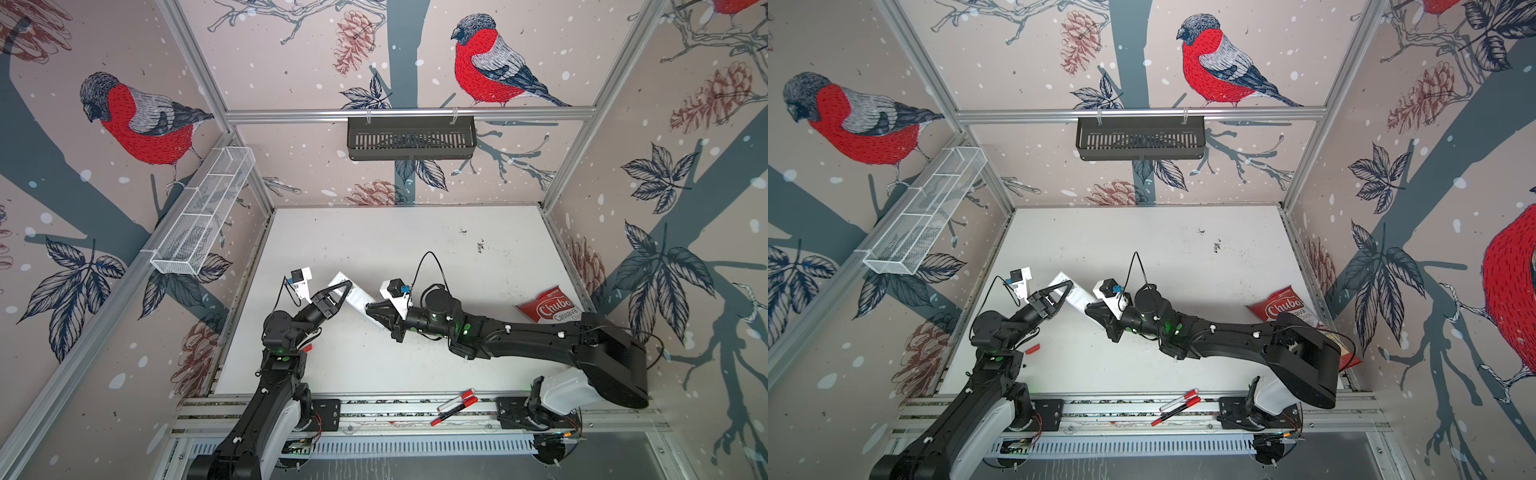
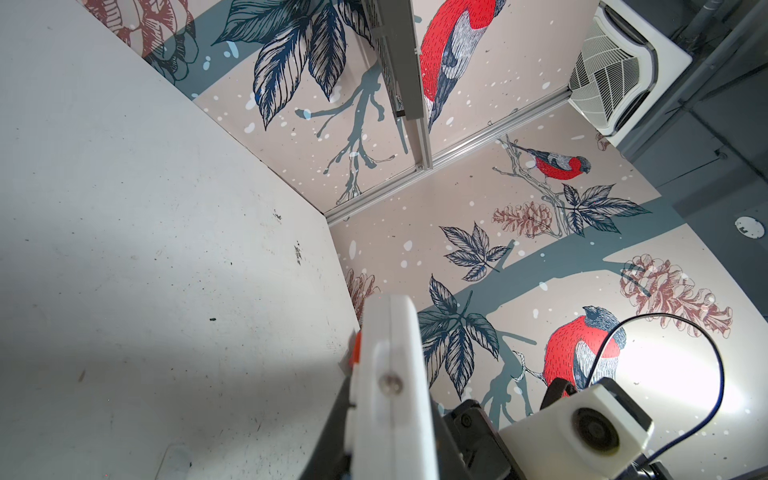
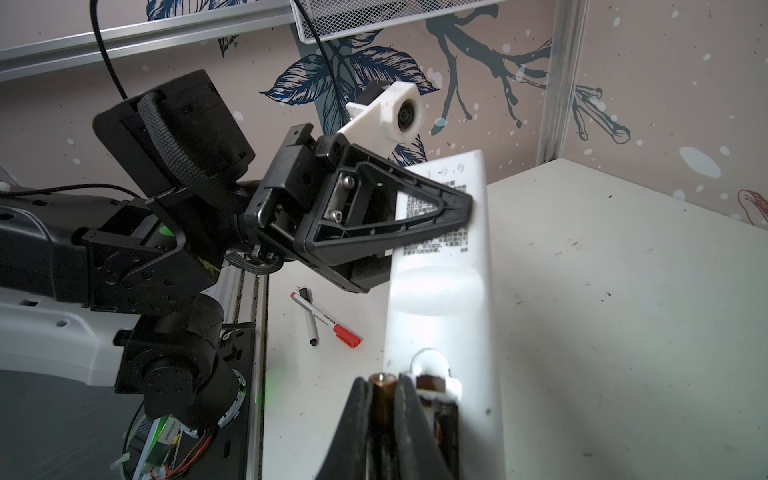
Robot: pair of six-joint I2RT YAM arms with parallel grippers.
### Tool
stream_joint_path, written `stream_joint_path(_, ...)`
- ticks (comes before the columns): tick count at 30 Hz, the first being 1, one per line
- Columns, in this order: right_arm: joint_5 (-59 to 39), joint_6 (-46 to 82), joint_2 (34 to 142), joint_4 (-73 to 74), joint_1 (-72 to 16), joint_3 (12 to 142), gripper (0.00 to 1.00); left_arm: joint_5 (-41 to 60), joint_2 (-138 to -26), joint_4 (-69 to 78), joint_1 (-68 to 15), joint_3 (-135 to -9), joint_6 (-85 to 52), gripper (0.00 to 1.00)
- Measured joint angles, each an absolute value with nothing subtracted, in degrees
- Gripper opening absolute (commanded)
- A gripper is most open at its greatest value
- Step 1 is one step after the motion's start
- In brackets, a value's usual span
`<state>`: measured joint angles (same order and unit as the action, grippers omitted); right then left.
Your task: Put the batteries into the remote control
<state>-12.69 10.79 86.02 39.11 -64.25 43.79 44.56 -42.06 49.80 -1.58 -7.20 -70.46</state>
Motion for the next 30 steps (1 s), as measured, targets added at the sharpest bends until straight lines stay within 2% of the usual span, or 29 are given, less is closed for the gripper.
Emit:
stream_joint_path(12,-10.8,10.5,86.5,40.2,-63.7,42.5,0.11,44.5,-42.4,49.8,-1.5,-7.5,-70.7,0.0)
stream_joint_path(30,-13.4,9.9,87.4,40.8,-62.2,43.3,0.11,43.8,-43.0,50.7,-1.5,-7.7,-70.7,0.0)
